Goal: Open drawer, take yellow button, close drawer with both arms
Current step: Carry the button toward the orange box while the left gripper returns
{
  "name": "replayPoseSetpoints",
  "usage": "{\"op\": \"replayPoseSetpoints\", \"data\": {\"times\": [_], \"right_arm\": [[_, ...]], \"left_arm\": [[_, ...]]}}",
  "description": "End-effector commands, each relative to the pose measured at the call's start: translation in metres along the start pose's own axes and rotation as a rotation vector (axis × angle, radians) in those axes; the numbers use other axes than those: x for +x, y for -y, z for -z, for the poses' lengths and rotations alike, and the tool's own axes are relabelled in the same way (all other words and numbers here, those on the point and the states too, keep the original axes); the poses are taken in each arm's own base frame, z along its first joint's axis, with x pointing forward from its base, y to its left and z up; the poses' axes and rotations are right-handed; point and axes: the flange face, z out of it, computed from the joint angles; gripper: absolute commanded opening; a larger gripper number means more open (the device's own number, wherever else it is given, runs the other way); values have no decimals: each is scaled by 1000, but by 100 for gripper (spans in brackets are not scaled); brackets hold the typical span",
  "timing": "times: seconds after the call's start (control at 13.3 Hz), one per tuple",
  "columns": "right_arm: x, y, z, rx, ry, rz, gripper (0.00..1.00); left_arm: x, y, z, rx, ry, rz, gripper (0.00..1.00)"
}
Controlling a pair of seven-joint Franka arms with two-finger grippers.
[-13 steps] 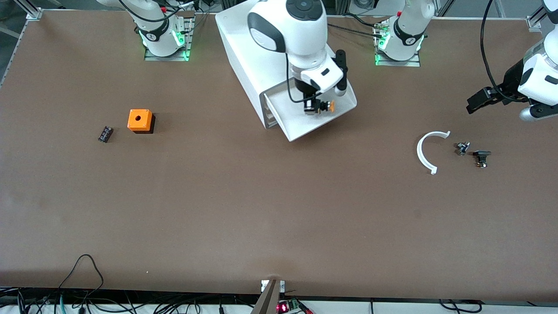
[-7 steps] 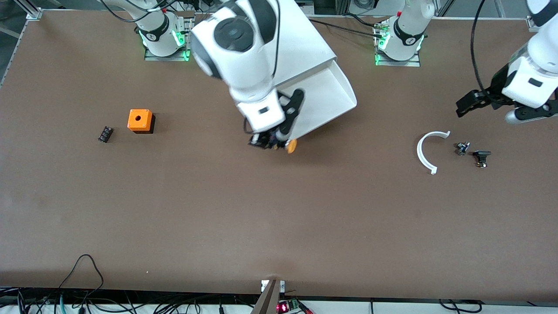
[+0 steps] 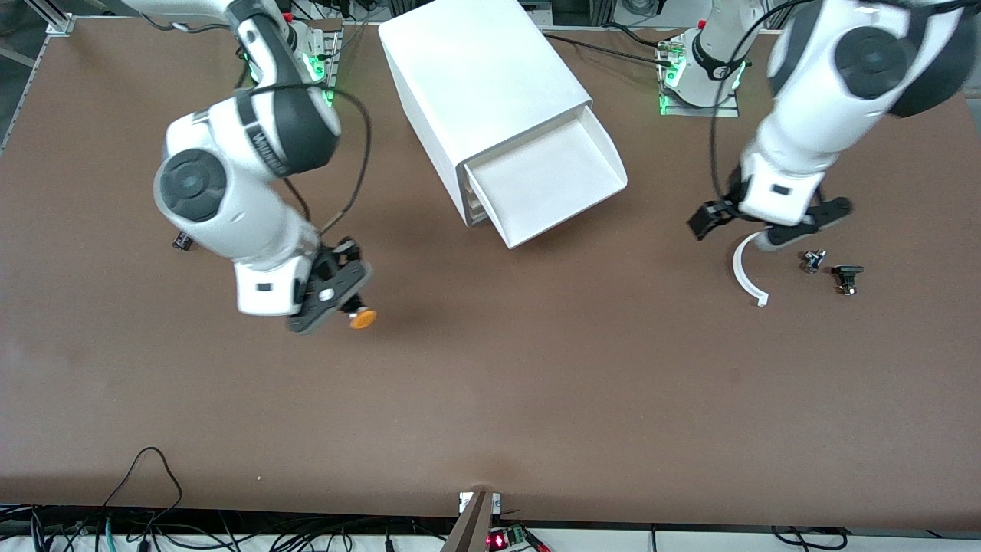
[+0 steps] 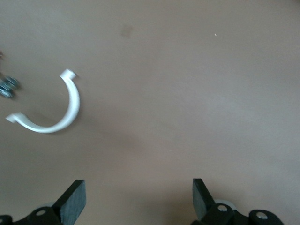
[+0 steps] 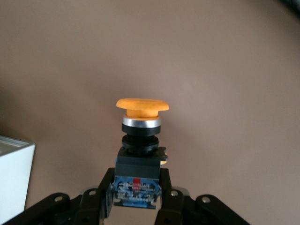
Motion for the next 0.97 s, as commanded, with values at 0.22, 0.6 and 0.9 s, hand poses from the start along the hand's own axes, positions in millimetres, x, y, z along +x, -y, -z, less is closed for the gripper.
{"op": "replayPoseSetpoints", "data": {"times": [0.22, 0.6, 0.9], "right_arm": [[-98, -110, -61, -26, 180, -318, 24], [-170, -182, -138, -75, 120, -237, 24], [-209, -182, -213, -105, 34, -199, 24]], "left_arm": [[-56, -22, -87, -87, -43, 185, 100], [-132, -56, -97, -52, -4, 199, 100], [-224, -83, -101, -15, 23, 214, 100]]}}
